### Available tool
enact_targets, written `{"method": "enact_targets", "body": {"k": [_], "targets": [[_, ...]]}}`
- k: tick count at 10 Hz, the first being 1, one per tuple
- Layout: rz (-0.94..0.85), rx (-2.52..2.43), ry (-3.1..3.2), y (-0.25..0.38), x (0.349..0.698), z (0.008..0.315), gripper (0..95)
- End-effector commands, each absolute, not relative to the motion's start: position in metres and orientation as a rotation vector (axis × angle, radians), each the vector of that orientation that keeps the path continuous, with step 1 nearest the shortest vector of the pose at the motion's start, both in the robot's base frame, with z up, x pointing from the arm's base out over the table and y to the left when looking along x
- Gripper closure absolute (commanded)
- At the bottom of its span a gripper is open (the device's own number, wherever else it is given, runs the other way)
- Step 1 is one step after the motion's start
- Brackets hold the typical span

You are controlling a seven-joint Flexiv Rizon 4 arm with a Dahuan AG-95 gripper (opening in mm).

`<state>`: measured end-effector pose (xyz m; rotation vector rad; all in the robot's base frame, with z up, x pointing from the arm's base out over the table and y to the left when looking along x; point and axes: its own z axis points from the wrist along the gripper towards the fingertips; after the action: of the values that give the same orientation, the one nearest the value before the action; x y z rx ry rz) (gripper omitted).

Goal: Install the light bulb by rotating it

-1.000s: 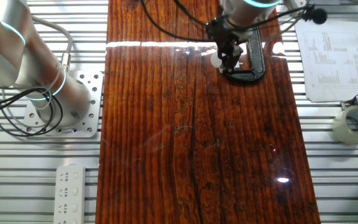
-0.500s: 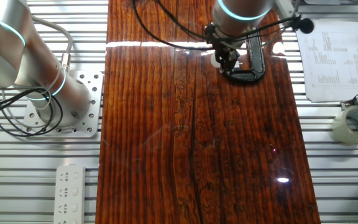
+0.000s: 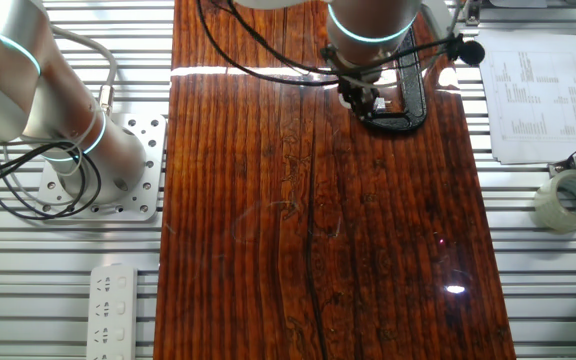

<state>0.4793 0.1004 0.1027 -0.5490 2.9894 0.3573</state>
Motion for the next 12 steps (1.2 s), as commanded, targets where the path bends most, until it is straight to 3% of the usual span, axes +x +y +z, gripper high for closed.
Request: {"method": "enact_targets", "body": {"k": [1,12], "targets": [[0.355,-0.545,2.991,0.1019,0.4769,0.1041,38.0],[0.357,-0.508,2.994,0.1011,0.4778,0.0964,38.0]]}}
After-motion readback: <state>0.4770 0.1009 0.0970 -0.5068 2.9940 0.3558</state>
